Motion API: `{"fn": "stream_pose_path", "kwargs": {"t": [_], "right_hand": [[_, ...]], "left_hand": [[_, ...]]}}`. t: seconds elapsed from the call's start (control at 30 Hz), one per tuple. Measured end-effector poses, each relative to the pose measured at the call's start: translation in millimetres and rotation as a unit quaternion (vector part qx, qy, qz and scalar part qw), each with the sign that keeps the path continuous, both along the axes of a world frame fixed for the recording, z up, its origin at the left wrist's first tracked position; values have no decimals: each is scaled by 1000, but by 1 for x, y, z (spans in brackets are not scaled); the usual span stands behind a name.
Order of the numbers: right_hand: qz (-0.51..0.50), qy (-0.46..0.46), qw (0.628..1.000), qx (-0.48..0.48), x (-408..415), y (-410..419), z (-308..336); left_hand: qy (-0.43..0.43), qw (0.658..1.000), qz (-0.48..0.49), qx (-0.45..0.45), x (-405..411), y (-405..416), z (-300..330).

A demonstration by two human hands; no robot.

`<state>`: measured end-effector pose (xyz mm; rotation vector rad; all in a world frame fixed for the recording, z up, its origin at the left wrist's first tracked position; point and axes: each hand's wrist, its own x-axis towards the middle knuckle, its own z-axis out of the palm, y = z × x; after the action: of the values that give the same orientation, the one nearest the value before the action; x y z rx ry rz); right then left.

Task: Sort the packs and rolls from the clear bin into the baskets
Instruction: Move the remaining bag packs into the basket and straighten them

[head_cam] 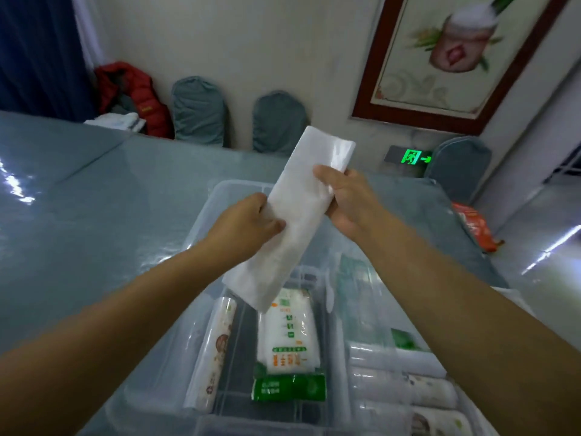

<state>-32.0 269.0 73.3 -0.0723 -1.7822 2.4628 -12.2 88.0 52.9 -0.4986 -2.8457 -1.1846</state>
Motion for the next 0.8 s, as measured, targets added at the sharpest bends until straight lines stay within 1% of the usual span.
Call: {"fn": "stream_pose_path", "kwargs": {"t": [0.07,0.13,0.2,0.27,0.37,0.43,0.5,0.57,0.7,0.77,0.8], "right_hand": [[-27,23,999,-32,16,15,13],[-56,39,997,-36,33,33,23],[-82,44,996,15,52,52,29],[-101,39,990,88,73,72,29],[-136,16,982,131,101,103,22],[-166,15,977,134,119,128,19],[-202,15,966,158,136,161,15],[-246,1,949,198,156,204,9],[-330,-35,914,233,200,299,-8],[-357,-59,901,238,221,344,-22],[-368,-73,895,241,230,365,-29]], "left_hand": [[-24,996,-29,83,5,21,12],[-48,982,-49,174,11,43,22],[-86,960,-68,257,16,67,32],[-113,937,-91,317,21,94,39],[-128,923,-107,346,32,142,42],[-126,925,-123,337,41,176,39],[-128,929,-166,303,51,211,35],[-140,933,-206,259,59,246,29],[-170,938,-235,188,72,319,9],[-169,944,-259,118,78,358,-7],[-155,946,-279,63,81,377,-17]]}}
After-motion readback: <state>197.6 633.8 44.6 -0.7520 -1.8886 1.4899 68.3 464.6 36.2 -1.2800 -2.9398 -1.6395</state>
